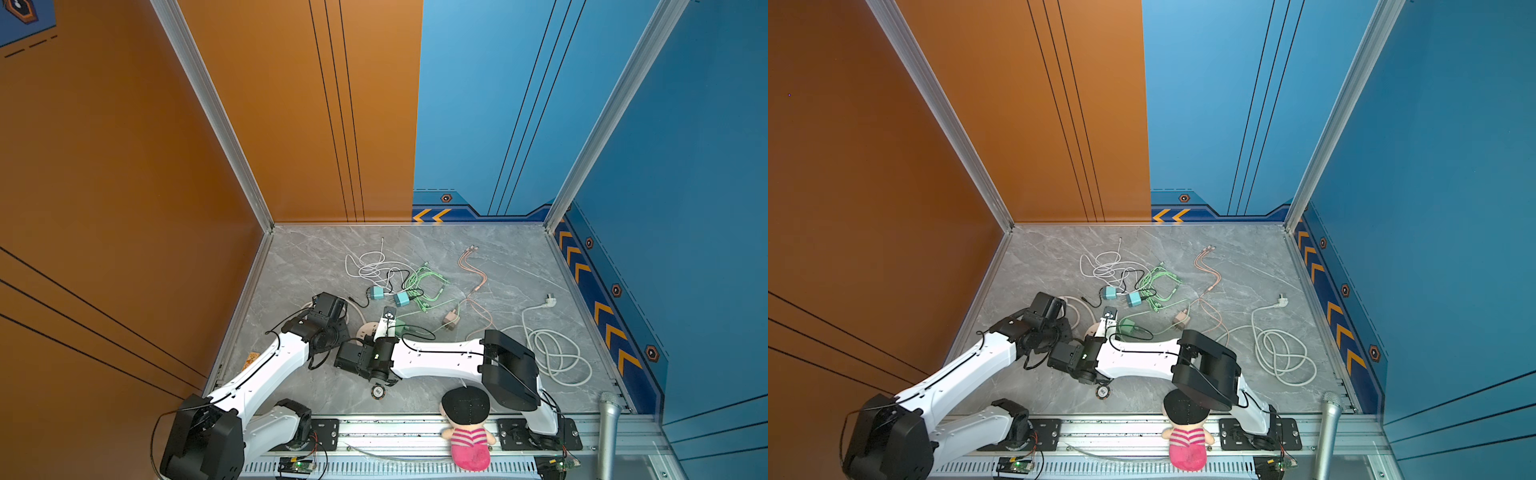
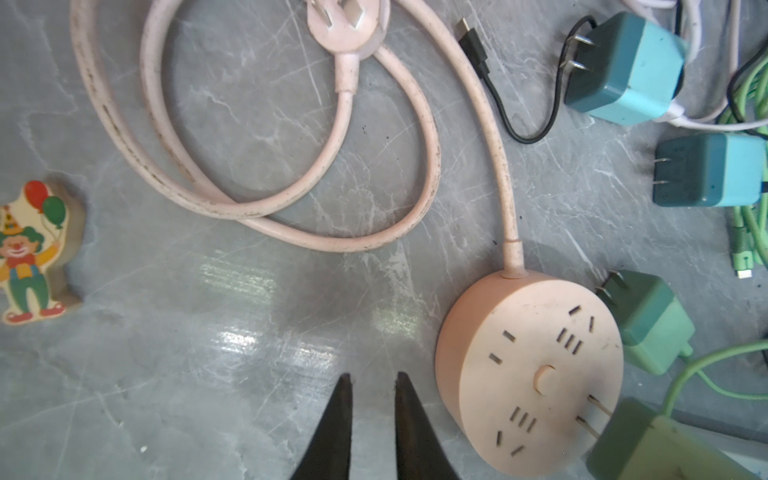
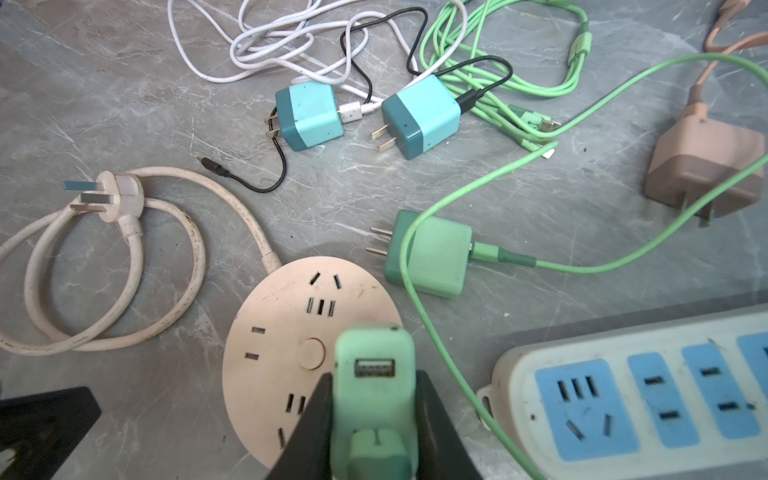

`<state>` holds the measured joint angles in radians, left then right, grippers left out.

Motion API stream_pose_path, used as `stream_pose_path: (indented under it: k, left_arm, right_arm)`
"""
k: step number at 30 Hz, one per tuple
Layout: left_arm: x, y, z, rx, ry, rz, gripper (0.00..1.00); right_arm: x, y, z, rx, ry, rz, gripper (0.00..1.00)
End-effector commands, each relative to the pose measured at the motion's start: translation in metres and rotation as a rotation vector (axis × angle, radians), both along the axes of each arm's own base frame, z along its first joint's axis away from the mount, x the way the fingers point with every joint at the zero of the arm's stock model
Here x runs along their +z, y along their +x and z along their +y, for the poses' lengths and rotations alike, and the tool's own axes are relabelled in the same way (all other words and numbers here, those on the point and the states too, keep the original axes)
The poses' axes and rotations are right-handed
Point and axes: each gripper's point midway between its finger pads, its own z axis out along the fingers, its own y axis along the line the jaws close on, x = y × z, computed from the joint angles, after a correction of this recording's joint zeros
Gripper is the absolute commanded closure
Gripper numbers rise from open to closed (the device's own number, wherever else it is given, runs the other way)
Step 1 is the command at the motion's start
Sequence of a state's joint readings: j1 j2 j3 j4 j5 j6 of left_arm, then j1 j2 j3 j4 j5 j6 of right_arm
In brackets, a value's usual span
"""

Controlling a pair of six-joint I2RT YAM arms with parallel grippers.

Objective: Insert the plug

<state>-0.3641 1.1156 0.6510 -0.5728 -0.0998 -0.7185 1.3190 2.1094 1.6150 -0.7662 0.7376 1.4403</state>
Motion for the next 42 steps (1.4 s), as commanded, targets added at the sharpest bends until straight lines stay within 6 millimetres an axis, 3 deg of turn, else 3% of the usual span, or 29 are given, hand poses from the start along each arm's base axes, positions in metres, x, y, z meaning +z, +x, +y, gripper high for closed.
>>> stream_pose_path:
  k: [1, 9, 14, 19, 28, 38, 42]
  left_arm:
    - [-0.006, -0.005, 0.002, -0.018, 0.000, 0.034, 0.79]
    - [-0.001, 0.000, 0.000, -0.013, -0.017, 0.023, 0.79]
    - [-0.005, -0.003, 0.007, 0.011, -0.016, 0.033, 0.79]
    - [-0.004, -0.003, 0.014, 0.041, -0.034, 0.028, 0.79]
    - [0.000, 0.000, 0.018, 0.060, -0.052, 0.018, 0.79]
    - [0.003, 0.001, 0.016, 0.063, -0.066, 0.011, 0.79]
    - [0.003, 0.001, 0.016, 0.065, -0.070, 0.011, 0.79]
  right_arm:
    - [-0.046, -0.021, -0.014, 0.021, -0.134, 0.132, 1.00]
    - [-0.058, -0.025, -0.013, 0.053, -0.202, 0.171, 1.00]
    - [-0.066, -0.024, -0.001, 0.117, -0.243, 0.196, 1.00]
    - [-0.076, -0.027, -0.011, 0.090, -0.254, 0.222, 1.00]
    - [-0.076, -0.029, -0.012, 0.139, -0.302, 0.210, 1.00]
    - [-0.103, -0.029, -0.009, 0.191, -0.296, 0.289, 1.00]
    - [-0.104, -0.034, -0.006, 0.221, -0.301, 0.293, 1.00]
